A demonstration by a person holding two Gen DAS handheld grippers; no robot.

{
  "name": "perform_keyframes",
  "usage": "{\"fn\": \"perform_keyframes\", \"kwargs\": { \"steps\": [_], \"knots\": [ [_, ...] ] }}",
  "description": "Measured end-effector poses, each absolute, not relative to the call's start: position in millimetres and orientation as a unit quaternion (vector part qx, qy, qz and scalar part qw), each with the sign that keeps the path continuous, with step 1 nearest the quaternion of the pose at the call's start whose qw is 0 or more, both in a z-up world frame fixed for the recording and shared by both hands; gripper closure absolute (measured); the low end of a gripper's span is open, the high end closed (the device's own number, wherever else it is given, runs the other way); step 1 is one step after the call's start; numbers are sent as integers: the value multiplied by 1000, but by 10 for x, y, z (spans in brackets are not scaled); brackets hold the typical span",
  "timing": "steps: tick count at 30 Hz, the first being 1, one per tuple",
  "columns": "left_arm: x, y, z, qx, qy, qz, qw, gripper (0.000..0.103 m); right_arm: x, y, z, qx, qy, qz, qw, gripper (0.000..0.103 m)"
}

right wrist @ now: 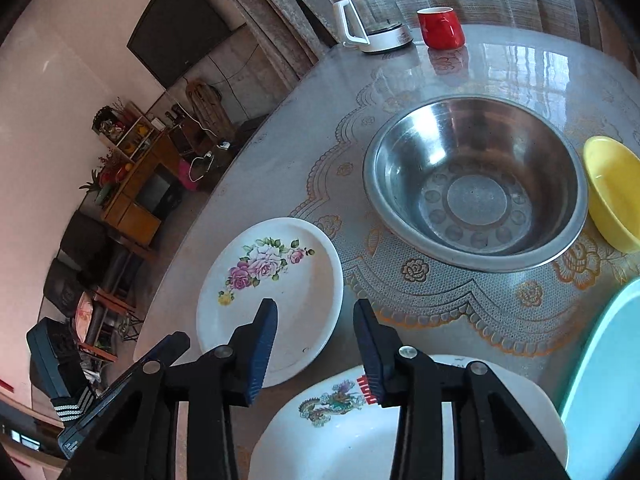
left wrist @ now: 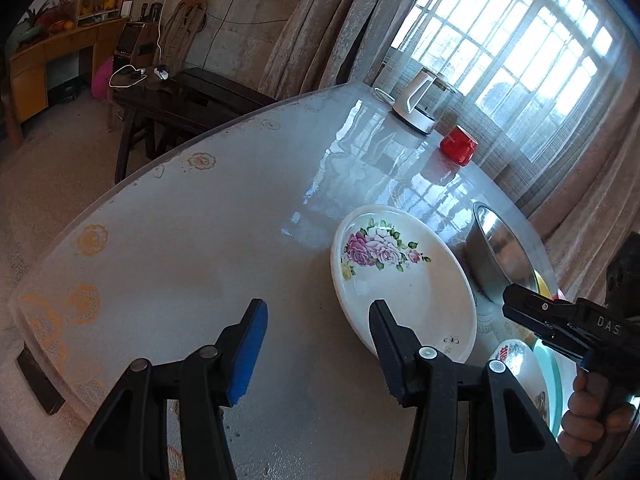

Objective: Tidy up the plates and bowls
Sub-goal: 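Grasp the rim of the small rose-pattern plate with the right gripper, then lift the rose plate and lower it onto the teal plate, open right gripper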

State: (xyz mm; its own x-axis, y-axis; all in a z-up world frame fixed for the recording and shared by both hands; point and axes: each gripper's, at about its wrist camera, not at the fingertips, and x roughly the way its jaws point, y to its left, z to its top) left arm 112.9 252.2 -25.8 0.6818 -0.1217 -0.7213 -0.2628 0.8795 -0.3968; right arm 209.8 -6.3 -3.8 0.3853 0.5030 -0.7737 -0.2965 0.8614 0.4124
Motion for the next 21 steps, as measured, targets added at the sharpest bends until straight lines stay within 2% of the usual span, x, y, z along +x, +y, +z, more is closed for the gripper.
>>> {"fn": "perform_keyframes", "kwargs": {
  "steps": [3, 6, 7, 8, 11, 15, 21],
  "knots": [
    [1264, 2538, -300, -249, 402, 37, 880, 50, 2254, 12, -130, 95, 510, 232, 823, 65],
    [1380, 2499, -303, -242, 406, 22, 881, 57, 2385, 107, -252, 80, 525, 223, 818, 67],
    [1426, 2466, -306, -231, 408, 20, 883, 60, 2411, 140, -290, 75, 528, 222, 816, 68],
    [1474, 2439, -328, -221, 412, 21, 884, 68, 2436, 185, -330, 67, 532, 224, 814, 71],
    [1570, 2365, -388, -195, 421, 24, 886, 80, 2456, 294, -444, 43, 544, 220, 809, 82],
    [1581, 2283, -376, -179, 423, 13, 888, 82, 2432, 271, -410, 47, 537, 215, 814, 85],
    [1480, 2287, -340, -198, 422, -9, 885, 82, 2393, 109, -354, 95, 536, 228, 807, 83]
  ]
}}
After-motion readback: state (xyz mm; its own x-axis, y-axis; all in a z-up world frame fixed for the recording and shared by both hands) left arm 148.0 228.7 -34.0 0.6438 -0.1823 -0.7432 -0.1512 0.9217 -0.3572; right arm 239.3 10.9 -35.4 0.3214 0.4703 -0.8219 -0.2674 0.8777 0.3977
